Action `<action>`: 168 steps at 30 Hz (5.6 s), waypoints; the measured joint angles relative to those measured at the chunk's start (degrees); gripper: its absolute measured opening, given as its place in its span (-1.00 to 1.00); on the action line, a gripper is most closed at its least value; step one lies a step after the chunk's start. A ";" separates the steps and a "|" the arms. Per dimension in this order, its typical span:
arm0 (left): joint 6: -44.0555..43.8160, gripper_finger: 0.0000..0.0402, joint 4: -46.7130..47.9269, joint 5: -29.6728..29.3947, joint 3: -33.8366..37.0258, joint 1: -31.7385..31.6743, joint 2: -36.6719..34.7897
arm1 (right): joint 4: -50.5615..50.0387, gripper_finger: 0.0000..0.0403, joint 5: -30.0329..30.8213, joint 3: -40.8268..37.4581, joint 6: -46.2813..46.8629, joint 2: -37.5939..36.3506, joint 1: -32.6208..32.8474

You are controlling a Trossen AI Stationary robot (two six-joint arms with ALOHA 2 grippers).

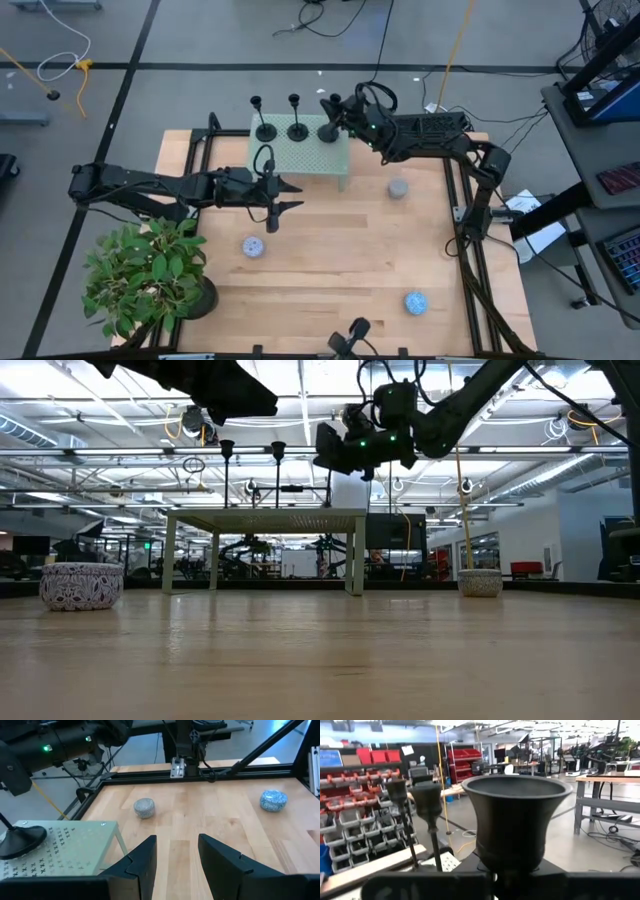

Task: Pick & Place candle stick holders
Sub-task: Put the black candle holder on the shelf, then put the red patterned scented candle on the shelf

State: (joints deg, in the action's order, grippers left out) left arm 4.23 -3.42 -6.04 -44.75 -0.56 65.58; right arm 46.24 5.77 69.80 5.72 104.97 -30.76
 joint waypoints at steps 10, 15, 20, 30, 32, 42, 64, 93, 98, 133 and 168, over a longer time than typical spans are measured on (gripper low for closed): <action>-0.11 -0.24 0.81 0.00 0.00 0.00 0.00 | -1.90 -0.80 -4.44 0.00 -5.03 -0.07 0.00; -0.33 -0.24 0.84 0.00 0.00 0.00 0.00 | -1.84 -0.61 -4.38 0.00 -3.84 -0.04 -0.05; -1.33 -0.24 2.40 0.03 0.00 0.00 0.00 | -1.95 -0.35 -4.38 0.00 -3.35 -0.04 -0.34; -7.24 -0.24 11.90 3.11 0.00 0.01 -0.02 | -9.10 0.15 -4.38 0.00 -2.01 -3.10 -0.73; -8.33 -0.24 13.50 4.19 0.00 0.06 -0.02 | -13.74 0.22 -4.37 -0.01 -2.07 -4.68 -0.73; -15.97 -0.24 21.40 9.01 -0.04 0.07 -3.37 | -34.43 0.38 1.93 -0.02 -8.29 -16.44 0.54; -16.84 -0.24 42.67 -3.43 4.10 6.49 -22.03 | -69.78 0.38 3.12 -0.04 -3.97 -31.50 21.12; -24.23 0.02 34.42 -5.93 13.05 6.60 -14.13 | -67.91 0.38 3.21 -0.07 -2.51 -30.99 30.90; -23.09 0.24 32.15 -3.24 13.05 6.98 -13.41 | -66.56 0.38 3.21 -1.34 -2.53 -31.01 30.88; -28.77 -0.19 24.39 -6.34 23.65 27.37 -23.32 | -39.81 0.38 2.97 -18.12 -1.88 -31.19 30.90; -28.81 -0.19 16.73 -12.25 32.96 27.58 -30.73 | -37.46 0.38 2.97 -18.12 -2.08 -31.19 30.88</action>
State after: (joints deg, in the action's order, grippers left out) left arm -24.58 13.31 -18.29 -11.79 27.03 34.85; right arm 8.78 8.73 51.68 3.64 73.78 0.12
